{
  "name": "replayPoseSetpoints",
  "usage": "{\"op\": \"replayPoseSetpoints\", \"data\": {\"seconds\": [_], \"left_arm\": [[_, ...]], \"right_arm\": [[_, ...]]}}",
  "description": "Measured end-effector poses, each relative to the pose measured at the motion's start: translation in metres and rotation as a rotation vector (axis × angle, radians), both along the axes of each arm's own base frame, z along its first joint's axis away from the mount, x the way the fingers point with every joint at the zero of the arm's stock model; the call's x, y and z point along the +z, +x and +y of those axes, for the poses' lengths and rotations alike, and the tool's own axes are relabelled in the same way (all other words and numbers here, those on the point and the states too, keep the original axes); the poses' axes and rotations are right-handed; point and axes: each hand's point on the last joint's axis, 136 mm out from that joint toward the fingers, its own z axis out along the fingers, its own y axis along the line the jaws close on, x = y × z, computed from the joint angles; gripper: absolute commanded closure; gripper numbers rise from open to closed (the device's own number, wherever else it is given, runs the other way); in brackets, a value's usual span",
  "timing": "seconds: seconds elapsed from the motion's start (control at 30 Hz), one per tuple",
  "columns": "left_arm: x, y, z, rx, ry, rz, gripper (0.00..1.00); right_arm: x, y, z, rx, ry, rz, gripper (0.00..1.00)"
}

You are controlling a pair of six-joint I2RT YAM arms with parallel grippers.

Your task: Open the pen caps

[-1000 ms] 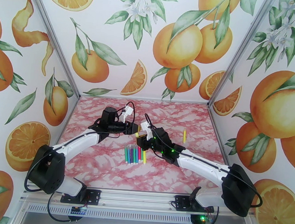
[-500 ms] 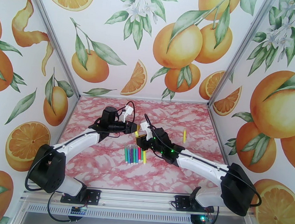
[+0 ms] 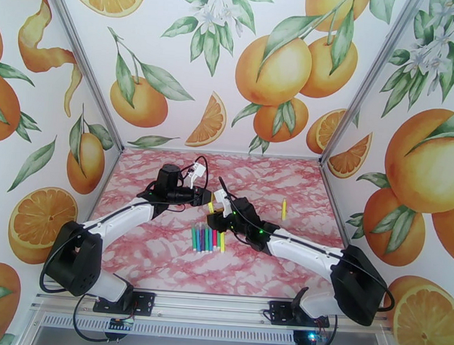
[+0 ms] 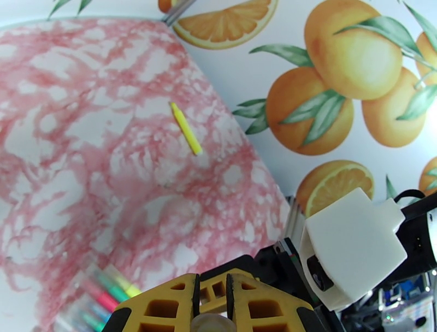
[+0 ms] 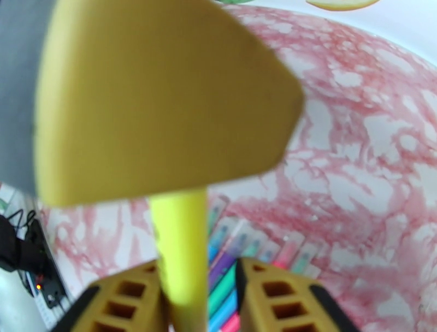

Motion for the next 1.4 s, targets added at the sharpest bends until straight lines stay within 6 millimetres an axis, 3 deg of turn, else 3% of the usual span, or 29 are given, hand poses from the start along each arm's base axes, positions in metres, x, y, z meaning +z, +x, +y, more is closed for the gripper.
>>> {"op": "replayPoseSetpoints", "data": {"seconds": [0.37, 0.63, 1.0, 1.07, 1.23, 1.4], "left_arm": [[0.003, 0.006, 0.0, 0.025, -0.001, 0.007, 1.0], [-0.009, 0.01, -0.001, 0.043, 0.001, 0.077, 1.0], [-0.006, 0.011, 0.0, 0.058, -0.015, 0.138, 1.0], [-0.003, 0.024, 0.009, 0.116, -0.015, 0.123, 1.0], [-0.002, 0.076, 0.058, 0.337, -0.012, 0.104, 1.0], [-0.013, 0.08, 0.06, 0.368, 0.013, 0.126, 1.0]], "right_arm": [[0.005, 0.001, 0.002, 0.001, 0.024, -0.022, 0.83], [-0.004, 0.0, -0.002, -0.011, 0.021, -0.026, 0.95], [0.005, -0.004, -0.012, -0.022, 0.048, -0.09, 0.99], [-0.005, -0.009, -0.017, -0.016, 0.019, -0.076, 0.99], [-0.033, -0.022, -0.03, -0.001, -0.058, -0.034, 0.99], [-0.03, -0.022, -0.034, -0.013, -0.062, -0.05, 0.99]]}}
